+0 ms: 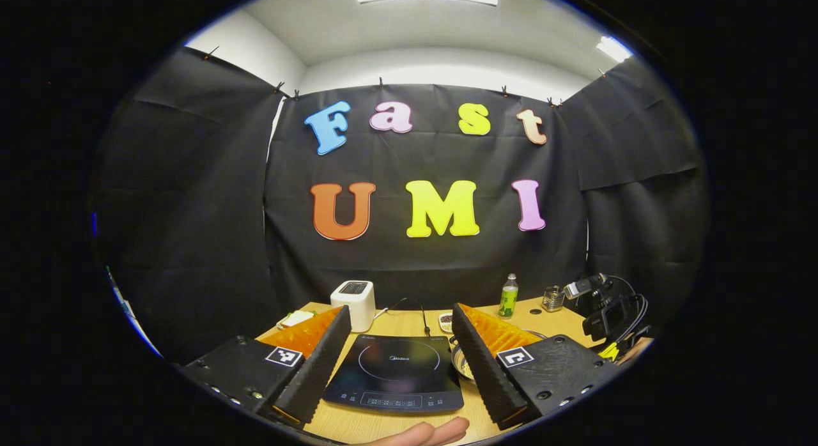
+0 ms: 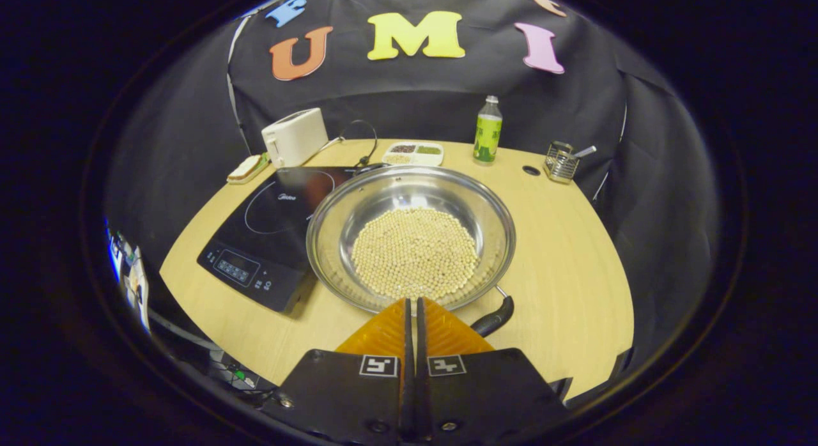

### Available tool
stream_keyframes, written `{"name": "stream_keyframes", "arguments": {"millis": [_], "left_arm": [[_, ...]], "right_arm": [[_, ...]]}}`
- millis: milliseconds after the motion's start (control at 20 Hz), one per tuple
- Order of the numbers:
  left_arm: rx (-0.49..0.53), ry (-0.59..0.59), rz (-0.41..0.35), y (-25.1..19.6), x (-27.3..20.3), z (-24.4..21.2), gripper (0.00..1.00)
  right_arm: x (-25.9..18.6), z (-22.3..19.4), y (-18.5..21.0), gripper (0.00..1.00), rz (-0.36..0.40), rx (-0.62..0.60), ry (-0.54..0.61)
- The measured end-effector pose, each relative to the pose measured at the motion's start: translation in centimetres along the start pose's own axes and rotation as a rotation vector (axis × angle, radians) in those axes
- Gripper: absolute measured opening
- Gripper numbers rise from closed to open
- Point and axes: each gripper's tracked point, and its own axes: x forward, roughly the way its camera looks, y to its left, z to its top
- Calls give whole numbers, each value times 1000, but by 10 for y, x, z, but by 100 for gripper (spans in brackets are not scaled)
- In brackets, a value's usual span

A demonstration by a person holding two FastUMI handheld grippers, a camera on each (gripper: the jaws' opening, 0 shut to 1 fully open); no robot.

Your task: First push the handle of the pot to place it horizontally, then grasp the pot with both hands and set it on the induction cooktop.

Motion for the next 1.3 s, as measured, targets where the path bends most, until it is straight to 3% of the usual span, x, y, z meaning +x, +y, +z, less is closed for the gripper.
{"name": "stream_keyframes", "arguments": {"millis": [400,550,850,1050,1300], "left_arm": [[-11,-19,5,-3,4,1,94],[1,-20,-10,-11,3,-2,94],[-33,-10,-33,-17,0,-3,95],[-7,-29,-1,-9,1,-1,94],[-9,-10,8,-9,10,-7,94]], "right_arm": [[14,-19,-17,4,-4,19,49],[17,-29,-16,1,28,30,82],[21,-30,-23,1,19,25,70],[27,-26,-38,1,-12,8,56],[35,-29,-44,4,3,5,74]]}}
